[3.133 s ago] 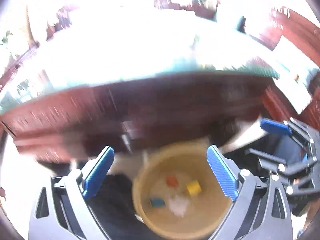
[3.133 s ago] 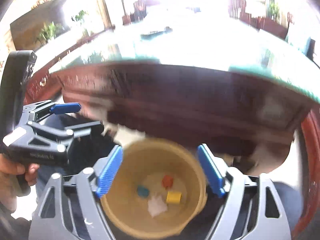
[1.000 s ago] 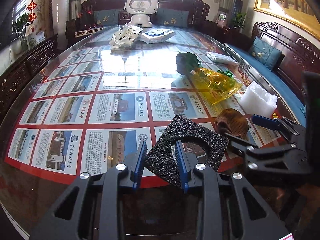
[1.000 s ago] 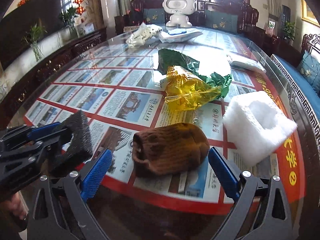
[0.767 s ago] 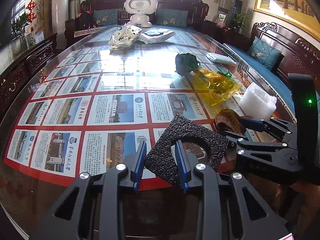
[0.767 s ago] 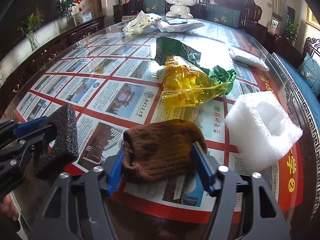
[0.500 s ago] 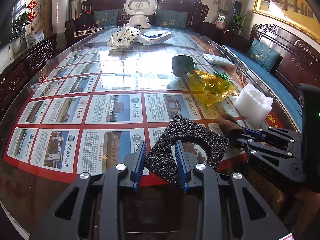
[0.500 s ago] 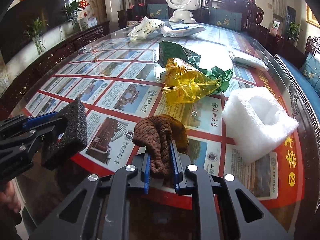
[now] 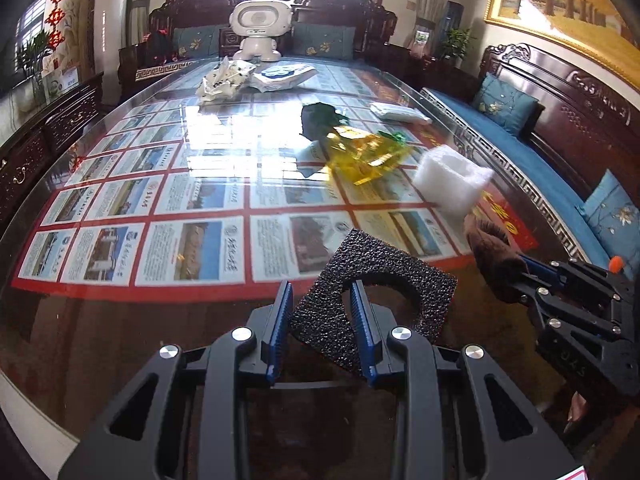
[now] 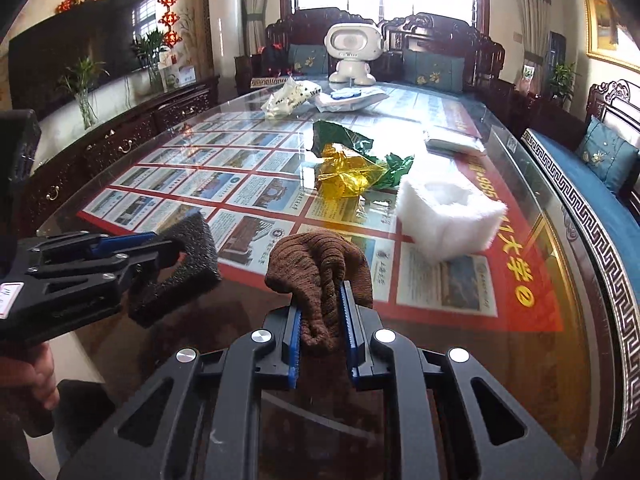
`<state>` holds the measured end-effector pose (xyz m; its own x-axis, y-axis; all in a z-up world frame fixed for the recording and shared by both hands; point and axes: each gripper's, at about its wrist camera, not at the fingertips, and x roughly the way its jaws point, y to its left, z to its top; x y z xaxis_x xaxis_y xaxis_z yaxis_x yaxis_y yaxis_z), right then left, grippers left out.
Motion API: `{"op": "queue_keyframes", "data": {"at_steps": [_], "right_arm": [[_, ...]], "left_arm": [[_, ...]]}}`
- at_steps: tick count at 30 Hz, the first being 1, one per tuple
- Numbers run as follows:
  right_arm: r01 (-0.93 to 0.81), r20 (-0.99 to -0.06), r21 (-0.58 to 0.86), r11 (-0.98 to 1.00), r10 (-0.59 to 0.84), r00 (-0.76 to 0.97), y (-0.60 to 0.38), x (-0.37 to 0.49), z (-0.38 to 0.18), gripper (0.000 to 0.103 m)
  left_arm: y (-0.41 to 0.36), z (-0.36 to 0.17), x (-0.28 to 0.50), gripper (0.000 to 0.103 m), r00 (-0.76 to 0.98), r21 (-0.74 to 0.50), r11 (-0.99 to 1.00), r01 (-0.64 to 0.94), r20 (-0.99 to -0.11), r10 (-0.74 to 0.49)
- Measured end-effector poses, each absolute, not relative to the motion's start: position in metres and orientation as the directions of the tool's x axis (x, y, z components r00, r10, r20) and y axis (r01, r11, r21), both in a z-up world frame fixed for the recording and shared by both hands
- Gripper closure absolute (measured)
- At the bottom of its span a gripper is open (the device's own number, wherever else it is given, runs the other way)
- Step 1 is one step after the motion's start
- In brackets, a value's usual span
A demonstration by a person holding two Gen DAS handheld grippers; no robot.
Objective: Collect trash
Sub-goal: 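Grasp the brown knit piece with the right tool while the left tool holds the black foam, then lower both tools over the yellow bin and open them to drop the items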
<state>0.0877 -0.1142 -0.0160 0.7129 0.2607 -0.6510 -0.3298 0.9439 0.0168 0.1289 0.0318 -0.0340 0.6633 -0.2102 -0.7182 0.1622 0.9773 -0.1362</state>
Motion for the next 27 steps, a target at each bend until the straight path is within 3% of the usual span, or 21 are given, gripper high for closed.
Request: {"op": "queue_keyframes", "data": {"at_steps": [5, 14, 27], "right_arm": [[-0.319, -0.632, -0.031, 0.947, 0.229, 0.741, -0.120, 0.032, -0.010, 0.086], [-0.335, -0.622, 0.010, 0.942, 0.268, 0.736, -0.126, -0.061, -0.019, 0.086], [-0.323, -0.731, 0.040, 0.945, 0.248, 0.635, -0.136, -0.157, -0.099, 0.086]], "left_arm": [[0.018, -0.032, 0.083, 0.072, 0.659, -0.140, 0.965, 0.220, -0.709, -0.253], [0.008, -0.046, -0.001, 0.072, 0.640, -0.128, 0.950, 0.286, -0.712, -0.288], [-0.003, -0.130, -0.106, 0.072, 0.496, -0.126, 0.925, 0.358, -0.814, -0.303]]}}
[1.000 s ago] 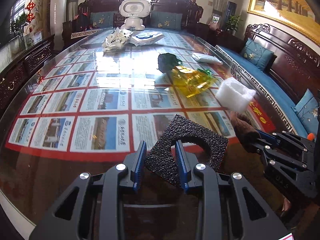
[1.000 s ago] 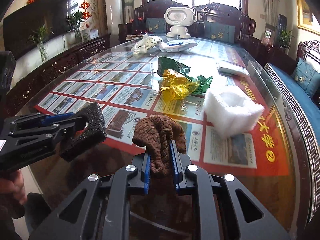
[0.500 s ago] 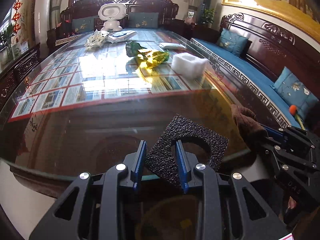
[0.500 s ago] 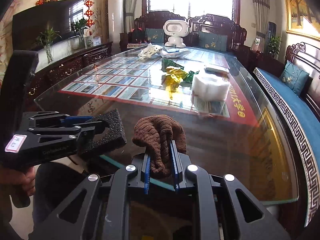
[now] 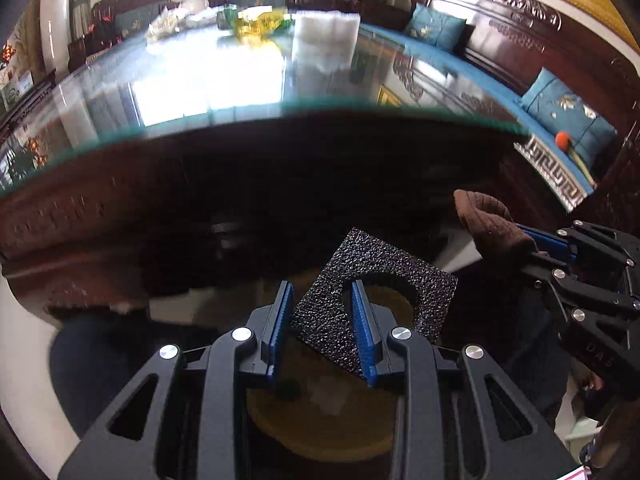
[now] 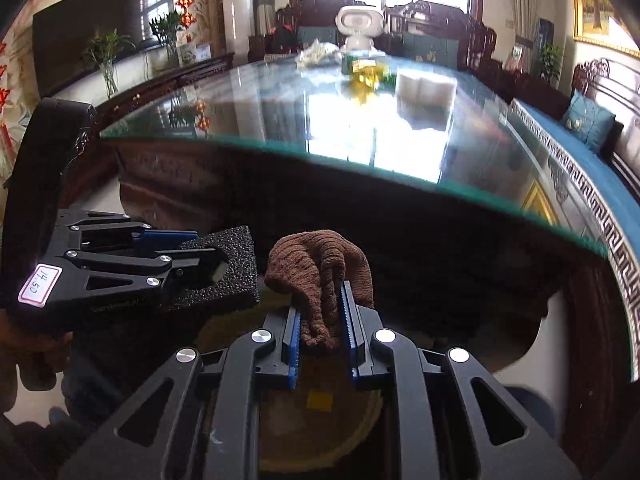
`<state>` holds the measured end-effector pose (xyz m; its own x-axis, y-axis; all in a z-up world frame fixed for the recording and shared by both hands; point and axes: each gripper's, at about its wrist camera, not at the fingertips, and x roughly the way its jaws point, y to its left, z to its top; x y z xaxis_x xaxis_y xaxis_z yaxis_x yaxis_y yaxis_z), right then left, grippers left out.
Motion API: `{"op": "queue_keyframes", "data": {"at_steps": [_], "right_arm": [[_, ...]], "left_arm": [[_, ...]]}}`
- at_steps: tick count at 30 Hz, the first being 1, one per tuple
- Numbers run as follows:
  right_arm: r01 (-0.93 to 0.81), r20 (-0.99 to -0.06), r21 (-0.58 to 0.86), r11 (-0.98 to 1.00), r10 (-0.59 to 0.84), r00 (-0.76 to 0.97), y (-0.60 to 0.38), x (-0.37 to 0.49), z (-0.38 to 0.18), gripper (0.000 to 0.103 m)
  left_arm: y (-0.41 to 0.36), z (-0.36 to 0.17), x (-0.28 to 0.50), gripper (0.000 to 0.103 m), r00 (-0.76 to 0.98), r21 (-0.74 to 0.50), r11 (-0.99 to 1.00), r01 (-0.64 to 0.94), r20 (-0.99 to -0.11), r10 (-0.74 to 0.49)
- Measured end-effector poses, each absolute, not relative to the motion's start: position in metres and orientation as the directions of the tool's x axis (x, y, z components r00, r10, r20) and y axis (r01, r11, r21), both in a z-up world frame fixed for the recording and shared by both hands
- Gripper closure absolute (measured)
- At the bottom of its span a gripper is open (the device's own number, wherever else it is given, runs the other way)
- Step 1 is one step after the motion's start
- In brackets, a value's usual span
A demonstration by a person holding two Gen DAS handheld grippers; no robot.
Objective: Collect trash
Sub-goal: 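Lower both tools over the yellow bin and open them to drop the items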
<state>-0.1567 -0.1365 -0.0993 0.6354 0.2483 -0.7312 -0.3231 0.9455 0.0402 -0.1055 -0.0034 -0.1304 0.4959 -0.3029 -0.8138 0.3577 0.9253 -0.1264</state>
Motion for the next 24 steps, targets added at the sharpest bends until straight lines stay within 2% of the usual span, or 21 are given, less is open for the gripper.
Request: {"op": "queue_keyframes", "data": {"at_steps": [10, 16, 18, 19, 20, 21, 24], "right_arm": [[-0.297, -0.807, 0.113, 0.948, 0.262, 0.530, -0.136, -0.167, -0.153, 0.086], [-0.294, -0.824, 0.099, 0.951, 0.245, 0.511, -0.134, -0.158, -0.160, 0.086], [-0.293, -0.827, 0.097, 0.951, 0.241, 0.509, -0.136, -0.161, -0.163, 0.086], [-0.294, -0.828, 0.099, 0.951, 0.243, 0.506, -0.138, -0.162, -0.165, 0.086], [-0.295, -0.830, 0.102, 0.950, 0.245, 0.502, -0.139, -0.162, -0.166, 0.086], [-0.295, -0.830, 0.102, 0.950, 0.244, 0.501, -0.140, -0.162, -0.167, 0.086], [-0.295, -0.835, 0.102, 0.950, 0.243, 0.494, -0.141, -0.161, -0.169, 0.086]], "left_arm": [[-0.014, -0.213, -0.120, 0.072, 0.336, -0.134, 0.927, 0.350, -0.906, -0.257], [-0.017, -0.234, -0.114, 0.071, 0.284, -0.150, 0.931, 0.332, -0.926, -0.250], [-0.018, -0.237, -0.112, 0.064, 0.268, -0.152, 0.930, 0.335, -0.931, -0.249], [-0.019, -0.239, -0.110, 0.047, 0.261, -0.150, 0.929, 0.338, -0.933, -0.246], [-0.020, -0.240, -0.108, 0.024, 0.258, -0.143, 0.930, 0.339, -0.936, -0.239], [-0.020, -0.241, -0.108, 0.020, 0.263, -0.139, 0.931, 0.338, -0.936, -0.235], [-0.023, -0.243, -0.109, 0.017, 0.254, -0.139, 0.926, 0.351, -0.938, -0.237]]}}
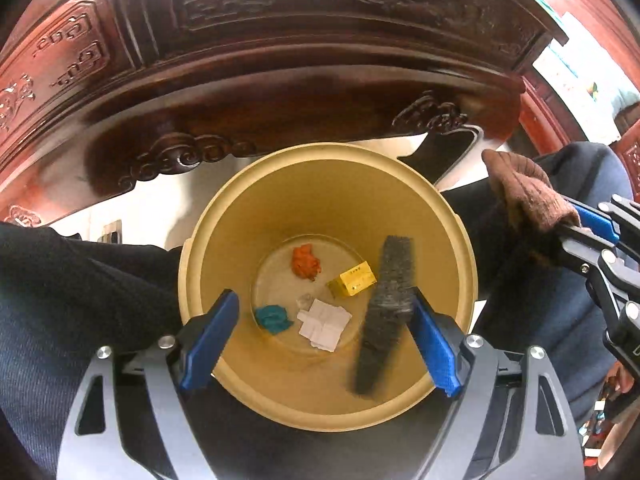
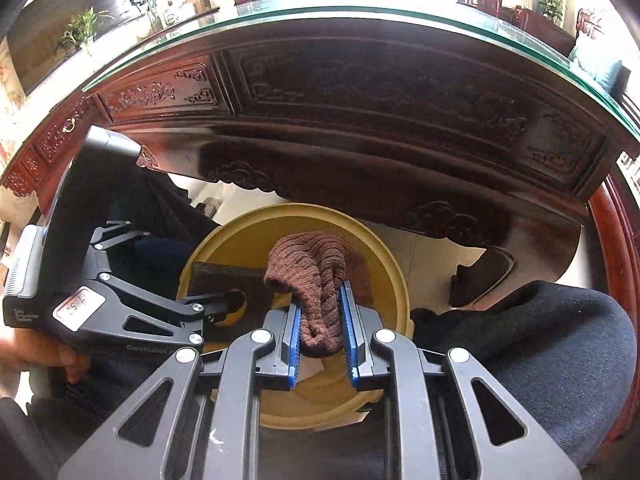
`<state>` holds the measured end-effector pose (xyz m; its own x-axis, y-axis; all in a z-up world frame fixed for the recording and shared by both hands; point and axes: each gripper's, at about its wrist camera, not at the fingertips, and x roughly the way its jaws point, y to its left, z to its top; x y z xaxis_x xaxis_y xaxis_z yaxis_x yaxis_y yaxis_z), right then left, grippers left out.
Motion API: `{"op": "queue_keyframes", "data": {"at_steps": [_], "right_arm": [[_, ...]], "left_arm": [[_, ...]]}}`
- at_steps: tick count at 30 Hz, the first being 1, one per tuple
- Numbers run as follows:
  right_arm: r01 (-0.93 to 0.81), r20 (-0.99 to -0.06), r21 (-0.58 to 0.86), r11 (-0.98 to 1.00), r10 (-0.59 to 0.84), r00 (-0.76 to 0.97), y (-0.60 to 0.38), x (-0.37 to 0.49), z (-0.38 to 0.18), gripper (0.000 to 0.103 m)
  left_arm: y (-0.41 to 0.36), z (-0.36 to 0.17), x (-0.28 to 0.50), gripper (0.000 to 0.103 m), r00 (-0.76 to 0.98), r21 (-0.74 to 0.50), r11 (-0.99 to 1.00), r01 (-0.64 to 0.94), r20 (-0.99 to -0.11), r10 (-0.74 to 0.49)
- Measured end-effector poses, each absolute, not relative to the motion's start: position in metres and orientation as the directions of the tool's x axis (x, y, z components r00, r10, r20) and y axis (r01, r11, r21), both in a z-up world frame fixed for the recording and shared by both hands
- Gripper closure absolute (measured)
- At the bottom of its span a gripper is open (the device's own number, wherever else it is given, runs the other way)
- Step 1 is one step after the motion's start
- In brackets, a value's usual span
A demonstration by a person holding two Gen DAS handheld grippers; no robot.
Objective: Collect trash
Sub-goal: 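Lower both tools over the yellow bin and open them to drop the items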
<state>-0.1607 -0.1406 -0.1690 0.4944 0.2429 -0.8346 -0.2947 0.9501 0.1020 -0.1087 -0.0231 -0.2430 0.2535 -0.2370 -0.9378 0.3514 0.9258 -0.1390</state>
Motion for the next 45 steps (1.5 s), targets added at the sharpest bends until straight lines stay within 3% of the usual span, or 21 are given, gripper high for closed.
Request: {"op": "queue_keyframes", "data": {"at_steps": [10, 26, 29, 31, 34, 39, 45], "right_arm": [[-0.305, -0.843, 0.096, 0.948, 0.240, 0.482, -0.138, -0.160, -0.173, 0.086], [-0.323, -0.845, 0.089, 0.942, 0.243, 0.476, -0.131, -0.156, -0.175, 0.084], [-0.321, -0.842, 0.097, 0.942, 0.249, 0.478, -0.131, -0.157, -0.172, 0.079], [-0.323, -0.840, 0.093, 0.942, 0.248, 0.482, -0.131, -0.160, -0.171, 0.064], [-0.321, -0.836, 0.100, 0.942, 0.254, 0.486, -0.132, -0.163, -0.168, 0.055], [-0.315, -0.823, 0.102, 0.944, 0.258, 0.506, -0.133, -0.166, -0.162, 0.046], [-0.317, -0.828, 0.105, 0.943, 0.259, 0.497, -0.132, -0.166, -0.163, 0.044]], "left_arm": [[-0.022, -0.252, -0.106, 0.008, 0.217, -0.150, 0.924, 0.351, -0.947, -0.236], [-0.007, -0.243, -0.101, 0.008, 0.244, -0.137, 0.940, 0.312, -0.945, -0.219], [-0.005, -0.236, -0.102, 0.008, 0.261, -0.131, 0.941, 0.311, -0.941, -0.217], [-0.004, -0.232, -0.103, 0.008, 0.272, -0.124, 0.943, 0.310, -0.938, -0.213], [-0.002, -0.228, -0.103, 0.008, 0.285, -0.114, 0.946, 0.303, -0.936, -0.204], [-0.001, -0.225, -0.105, 0.008, 0.296, -0.107, 0.946, 0.307, -0.934, -0.201], [-0.002, -0.227, -0.105, 0.008, 0.286, -0.109, 0.945, 0.310, -0.937, -0.202]]}}
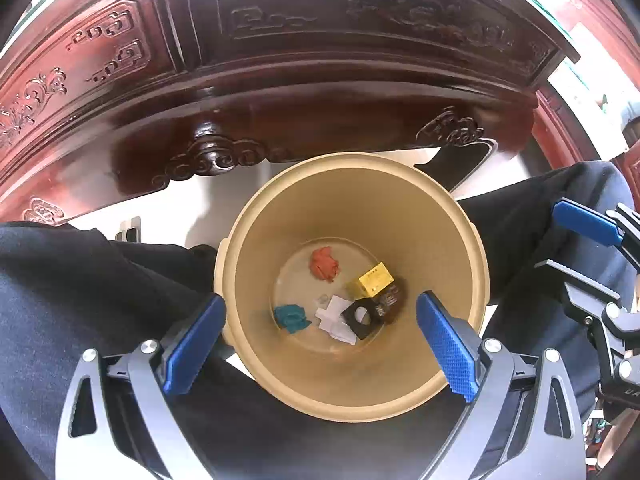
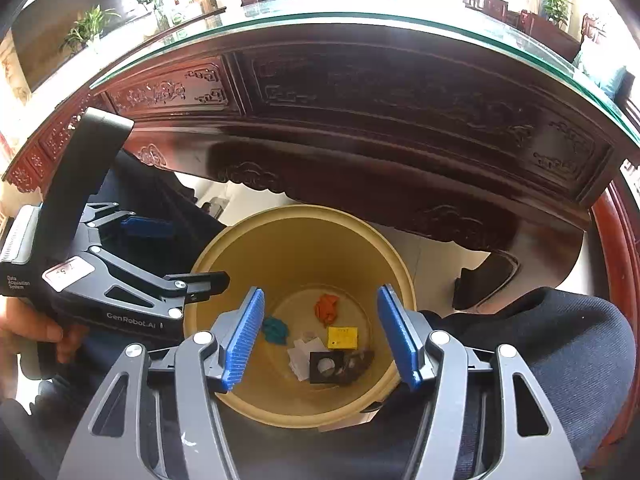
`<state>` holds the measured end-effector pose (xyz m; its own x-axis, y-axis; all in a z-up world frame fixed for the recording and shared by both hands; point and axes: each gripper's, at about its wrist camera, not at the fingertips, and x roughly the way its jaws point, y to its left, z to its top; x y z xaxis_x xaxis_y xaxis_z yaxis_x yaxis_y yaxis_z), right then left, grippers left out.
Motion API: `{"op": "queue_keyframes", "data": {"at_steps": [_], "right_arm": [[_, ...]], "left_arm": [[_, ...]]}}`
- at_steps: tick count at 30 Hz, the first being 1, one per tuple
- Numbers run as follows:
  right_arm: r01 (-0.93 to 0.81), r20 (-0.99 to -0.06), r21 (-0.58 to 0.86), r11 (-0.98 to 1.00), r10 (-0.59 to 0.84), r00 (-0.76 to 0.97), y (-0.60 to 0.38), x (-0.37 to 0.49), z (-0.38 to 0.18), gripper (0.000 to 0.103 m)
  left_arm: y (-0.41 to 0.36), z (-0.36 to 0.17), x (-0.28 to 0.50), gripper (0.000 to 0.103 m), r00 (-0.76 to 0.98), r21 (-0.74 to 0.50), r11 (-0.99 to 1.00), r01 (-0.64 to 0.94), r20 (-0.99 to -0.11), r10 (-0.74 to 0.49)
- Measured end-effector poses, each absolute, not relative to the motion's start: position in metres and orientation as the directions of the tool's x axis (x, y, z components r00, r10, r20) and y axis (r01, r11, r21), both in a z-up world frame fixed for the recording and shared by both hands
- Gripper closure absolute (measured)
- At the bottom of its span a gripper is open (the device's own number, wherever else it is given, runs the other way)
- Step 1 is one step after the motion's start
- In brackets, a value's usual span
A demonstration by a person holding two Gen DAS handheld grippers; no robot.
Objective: Collect trash
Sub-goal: 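Lower both tools over the yellow bin and open them to drop the items, then move both tools back to the table toward the yellow wrapper and white foam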
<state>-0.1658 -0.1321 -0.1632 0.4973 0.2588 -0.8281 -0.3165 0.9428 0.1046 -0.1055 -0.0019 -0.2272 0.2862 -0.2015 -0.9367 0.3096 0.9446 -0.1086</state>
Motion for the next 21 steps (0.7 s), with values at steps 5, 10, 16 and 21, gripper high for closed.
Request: {"op": "queue_keyframes", "data": {"at_steps": [5, 10, 16, 21], "right_arm": [[-0.322, -0.825, 0.102, 0.941, 0.261, 0.501, -0.129, -0.165, -0.163, 0.037], [-0.324, -0.806, 0.113, 0.939, 0.278, 0.523, -0.130, -0.164, -0.160, 0.020], [-0.352, -0.762, 0.137, 0.926, 0.326, 0.560, -0.131, -0.154, -0.148, 0.013], [-0.364, -0.696, 0.153, 0.919, 0.362, 0.620, -0.135, -0.140, -0.128, 0.010]], "left_arm": [[-0.004, -0.229, -0.105, 0.008, 0.284, -0.108, 0.943, 0.314, -0.937, -0.201], [-0.005, -0.226, -0.102, 0.007, 0.288, -0.111, 0.942, 0.317, -0.935, -0.207], [-0.007, -0.214, -0.090, 0.007, 0.308, -0.104, 0.940, 0.326, -0.928, -0.209], [-0.008, -0.192, -0.072, 0.006, 0.351, -0.079, 0.940, 0.332, -0.915, -0.201]]}}
